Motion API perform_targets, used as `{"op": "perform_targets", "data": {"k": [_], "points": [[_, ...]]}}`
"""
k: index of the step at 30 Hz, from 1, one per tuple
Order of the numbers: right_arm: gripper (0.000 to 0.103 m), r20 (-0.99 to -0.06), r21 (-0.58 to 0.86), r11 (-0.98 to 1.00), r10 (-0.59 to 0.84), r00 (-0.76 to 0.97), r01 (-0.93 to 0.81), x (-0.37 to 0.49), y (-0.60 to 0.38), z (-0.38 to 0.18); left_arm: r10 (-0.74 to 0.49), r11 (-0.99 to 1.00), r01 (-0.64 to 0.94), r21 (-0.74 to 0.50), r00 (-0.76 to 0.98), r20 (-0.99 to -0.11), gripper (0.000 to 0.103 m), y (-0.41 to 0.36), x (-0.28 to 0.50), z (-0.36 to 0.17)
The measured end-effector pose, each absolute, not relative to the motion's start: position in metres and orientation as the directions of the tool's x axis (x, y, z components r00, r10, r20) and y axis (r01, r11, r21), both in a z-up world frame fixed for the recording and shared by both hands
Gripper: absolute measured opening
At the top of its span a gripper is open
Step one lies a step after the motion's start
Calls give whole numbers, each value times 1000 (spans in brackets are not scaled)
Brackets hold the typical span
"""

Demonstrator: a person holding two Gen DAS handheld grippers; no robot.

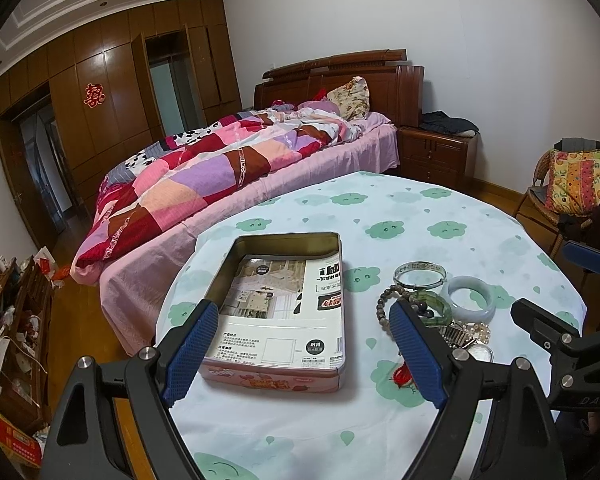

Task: Organize jewelry

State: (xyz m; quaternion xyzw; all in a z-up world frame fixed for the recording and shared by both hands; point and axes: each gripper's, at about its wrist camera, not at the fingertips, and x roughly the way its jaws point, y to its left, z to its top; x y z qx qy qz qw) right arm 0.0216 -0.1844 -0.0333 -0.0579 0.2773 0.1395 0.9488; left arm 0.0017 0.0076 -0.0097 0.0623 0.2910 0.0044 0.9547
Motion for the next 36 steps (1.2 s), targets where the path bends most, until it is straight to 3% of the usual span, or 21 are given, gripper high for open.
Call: {"op": "perform_targets", "data": {"k": [17,27,36], "points": [[103,-558,-25,956,231,797,-294,21,-187,-49,32,993,37,108,818,-574,87,13,2,-19],[103,-654,-3,977,159,740,-213,51,-225,-87,-25,996,73,47,765,-644,87,5,21,-52],[87,-717,28,973,179,674,-229,86,-226,-88,-70,992,123,39,766,-639,87,-13,47,-55]]}}
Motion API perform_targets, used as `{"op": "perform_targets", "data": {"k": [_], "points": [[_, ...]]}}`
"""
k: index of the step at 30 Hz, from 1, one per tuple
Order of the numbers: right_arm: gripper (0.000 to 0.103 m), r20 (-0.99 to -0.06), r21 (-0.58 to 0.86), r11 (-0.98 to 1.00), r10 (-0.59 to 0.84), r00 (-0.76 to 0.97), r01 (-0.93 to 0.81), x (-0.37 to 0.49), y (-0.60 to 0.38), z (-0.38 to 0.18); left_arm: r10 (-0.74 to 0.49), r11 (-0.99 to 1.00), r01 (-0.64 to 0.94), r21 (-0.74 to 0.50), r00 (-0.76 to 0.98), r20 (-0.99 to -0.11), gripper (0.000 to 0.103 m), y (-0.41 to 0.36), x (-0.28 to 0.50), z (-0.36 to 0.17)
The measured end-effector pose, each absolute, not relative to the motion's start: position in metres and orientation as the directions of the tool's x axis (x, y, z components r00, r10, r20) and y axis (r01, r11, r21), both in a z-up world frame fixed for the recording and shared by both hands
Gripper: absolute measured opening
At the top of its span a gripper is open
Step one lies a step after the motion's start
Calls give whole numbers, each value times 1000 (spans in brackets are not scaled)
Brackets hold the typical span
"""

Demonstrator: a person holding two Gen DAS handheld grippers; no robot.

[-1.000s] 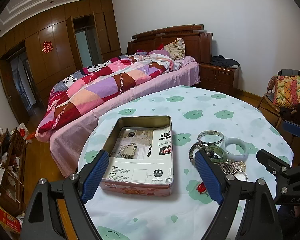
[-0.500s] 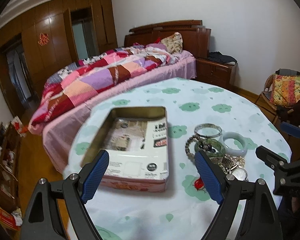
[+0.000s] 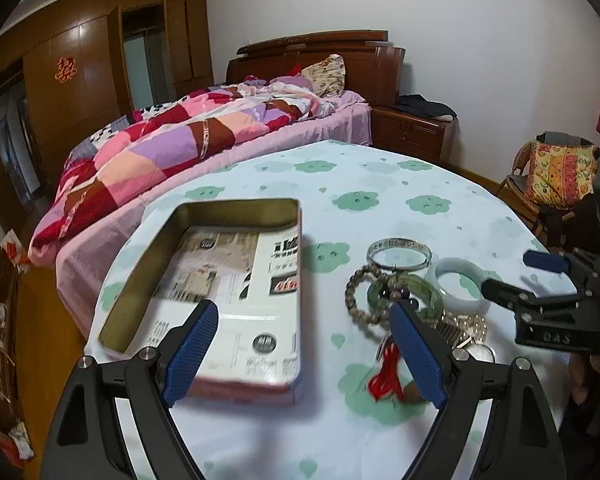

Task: Organize jewelry
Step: 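Grasp the white jade bangle with the right gripper while the left gripper grasps the metal-band watch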

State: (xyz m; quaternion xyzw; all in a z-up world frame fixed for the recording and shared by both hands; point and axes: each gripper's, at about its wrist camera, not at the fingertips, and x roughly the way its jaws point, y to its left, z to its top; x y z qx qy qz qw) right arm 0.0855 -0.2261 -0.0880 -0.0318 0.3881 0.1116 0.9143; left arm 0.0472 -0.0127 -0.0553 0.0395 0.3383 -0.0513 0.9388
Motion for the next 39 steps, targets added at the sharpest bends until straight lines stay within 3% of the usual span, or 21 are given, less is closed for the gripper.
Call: {"op": "perform_targets", "data": {"k": [5,10,15,17,23,25,27,39], "points": [[77,-748,3,971,161,644,-240,106,-220,-93,-104,984,172,42,757,-645,87,-28,53,-61],[58,-790,4,967,158,592,-253,118,-217,-107,-113,981,190,46,743,-660,87,-34,55,-67],[57,-789,18,968,168,591,-251,115,-220,-107,-146,975,219,29,737,-660,85,-40,55,-69],[57,-792,18,968,167,588,-250,115,-221,-108,-164,971,240,20,721,-674,77,-44,57,-73],[49,-789,8,964,169,591,-264,119,-216,-108,-230,950,313,-20,652,-722,31,-57,62,-88],[32,-783,8,961,178,595,-277,118,-215,-107,-239,948,317,-28,651,-720,12,-57,60,-87],[17,-777,8,960,183,603,-281,116,-214,-107,-266,944,327,-53,654,-708,6,-54,56,-81],[14,-716,83,955,257,649,-286,105,-224,-86,-360,916,394,-71,733,-577,2,-48,31,-12]]}}
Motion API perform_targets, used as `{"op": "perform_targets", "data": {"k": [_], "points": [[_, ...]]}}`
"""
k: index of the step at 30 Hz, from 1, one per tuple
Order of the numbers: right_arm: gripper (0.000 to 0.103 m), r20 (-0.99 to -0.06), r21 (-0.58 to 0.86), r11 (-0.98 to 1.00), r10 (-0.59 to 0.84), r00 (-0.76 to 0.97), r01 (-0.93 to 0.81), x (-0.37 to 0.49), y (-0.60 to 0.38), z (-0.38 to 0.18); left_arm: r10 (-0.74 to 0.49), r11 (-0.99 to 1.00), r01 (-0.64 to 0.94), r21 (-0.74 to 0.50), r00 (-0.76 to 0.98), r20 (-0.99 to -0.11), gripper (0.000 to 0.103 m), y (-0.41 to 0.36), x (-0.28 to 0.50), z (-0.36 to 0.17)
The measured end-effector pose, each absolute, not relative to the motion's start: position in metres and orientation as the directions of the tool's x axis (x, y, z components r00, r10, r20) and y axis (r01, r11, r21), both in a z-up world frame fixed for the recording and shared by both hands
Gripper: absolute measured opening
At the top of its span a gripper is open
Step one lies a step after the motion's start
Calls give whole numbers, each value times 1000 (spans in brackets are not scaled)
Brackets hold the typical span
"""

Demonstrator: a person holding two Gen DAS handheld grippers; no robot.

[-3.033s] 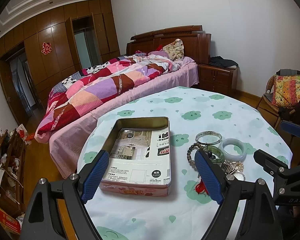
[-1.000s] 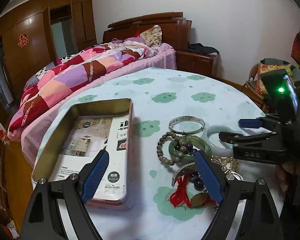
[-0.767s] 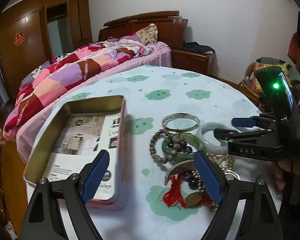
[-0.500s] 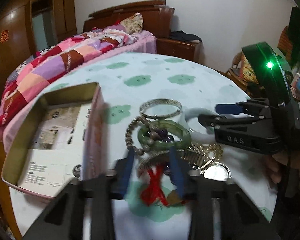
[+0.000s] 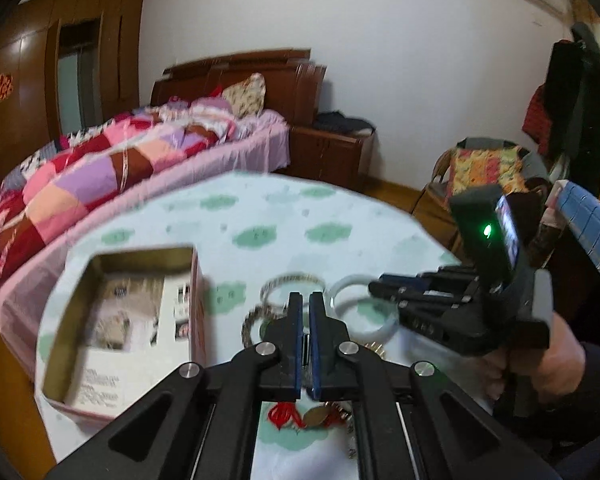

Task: Organize jewelry
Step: 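Grasp the white jade bangle with the right gripper while the left gripper grasps the metal-band watch, then lower the watch into the tin with the left gripper while the right gripper drops the white bangle in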

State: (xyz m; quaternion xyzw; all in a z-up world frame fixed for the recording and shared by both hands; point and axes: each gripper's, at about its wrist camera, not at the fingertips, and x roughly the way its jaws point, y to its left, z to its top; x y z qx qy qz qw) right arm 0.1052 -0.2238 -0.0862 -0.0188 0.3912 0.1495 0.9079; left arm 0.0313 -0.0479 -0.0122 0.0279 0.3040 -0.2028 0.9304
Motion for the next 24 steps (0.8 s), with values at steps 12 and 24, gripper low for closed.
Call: {"op": "perform_targets", "data": {"k": [12,24], "points": [[14,-653,84,946,290,700,-313,104,-224,-52,-367,918,392,-55,792,-489,2,-36,36,42],[14,-628,81,914,356,692,-397,123,-199,-24,-262,957,291,4,866,-427,2,12,61,83]]}}
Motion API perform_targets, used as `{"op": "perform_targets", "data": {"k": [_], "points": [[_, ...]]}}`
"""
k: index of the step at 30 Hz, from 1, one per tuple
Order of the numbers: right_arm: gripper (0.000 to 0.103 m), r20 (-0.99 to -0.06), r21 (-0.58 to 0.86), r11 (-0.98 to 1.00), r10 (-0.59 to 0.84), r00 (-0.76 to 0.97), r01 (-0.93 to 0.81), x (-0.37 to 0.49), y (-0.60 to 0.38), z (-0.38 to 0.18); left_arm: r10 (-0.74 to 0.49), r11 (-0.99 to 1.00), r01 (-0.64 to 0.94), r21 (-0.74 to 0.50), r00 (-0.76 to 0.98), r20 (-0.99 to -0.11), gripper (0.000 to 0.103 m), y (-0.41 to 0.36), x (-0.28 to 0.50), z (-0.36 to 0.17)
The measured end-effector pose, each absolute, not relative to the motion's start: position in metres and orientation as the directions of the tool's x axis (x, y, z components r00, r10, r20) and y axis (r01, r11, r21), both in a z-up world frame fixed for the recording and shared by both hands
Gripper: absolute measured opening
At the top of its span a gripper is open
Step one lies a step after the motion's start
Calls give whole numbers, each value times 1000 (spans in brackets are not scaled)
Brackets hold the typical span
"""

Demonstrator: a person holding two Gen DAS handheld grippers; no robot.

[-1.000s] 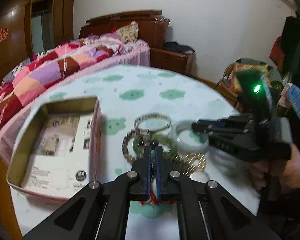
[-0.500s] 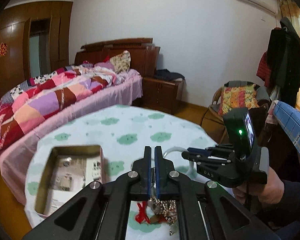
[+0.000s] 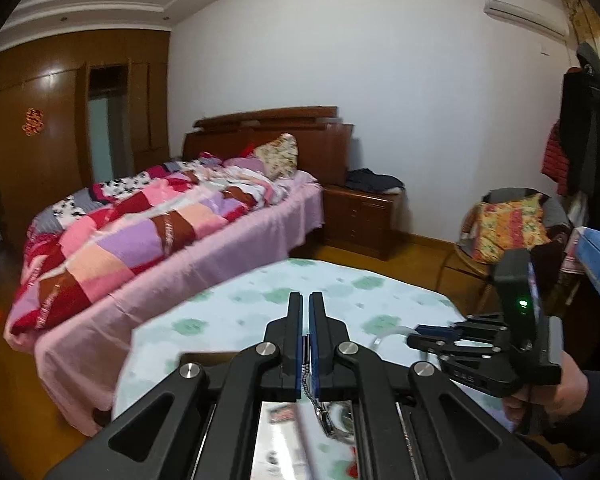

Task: Organize jewelry
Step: 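Lower the watch into the tin with the left gripper while the right gripper drops the white bangle in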

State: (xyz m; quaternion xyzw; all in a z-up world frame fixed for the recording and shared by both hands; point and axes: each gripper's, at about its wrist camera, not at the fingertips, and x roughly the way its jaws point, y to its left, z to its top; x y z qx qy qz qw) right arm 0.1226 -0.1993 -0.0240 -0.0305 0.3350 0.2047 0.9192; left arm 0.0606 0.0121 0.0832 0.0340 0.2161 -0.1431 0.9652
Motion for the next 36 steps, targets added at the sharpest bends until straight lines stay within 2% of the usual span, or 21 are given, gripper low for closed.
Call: {"op": "perform_targets", "data": {"k": [12,29,36], "points": [[14,-659,73,862,420,625,-502,160,-136,-16,-132,986,163,26,871,-472,2,56,110,56],[14,-724,39,803,433,537,-594,186,-54,-41,-79,995,96,3,826,-558,2,88,149,5],[15,-765,19,809,390,512,-588,189,-50,-59,-58,996,84,11,774,-631,4,90,158,-27]]}}
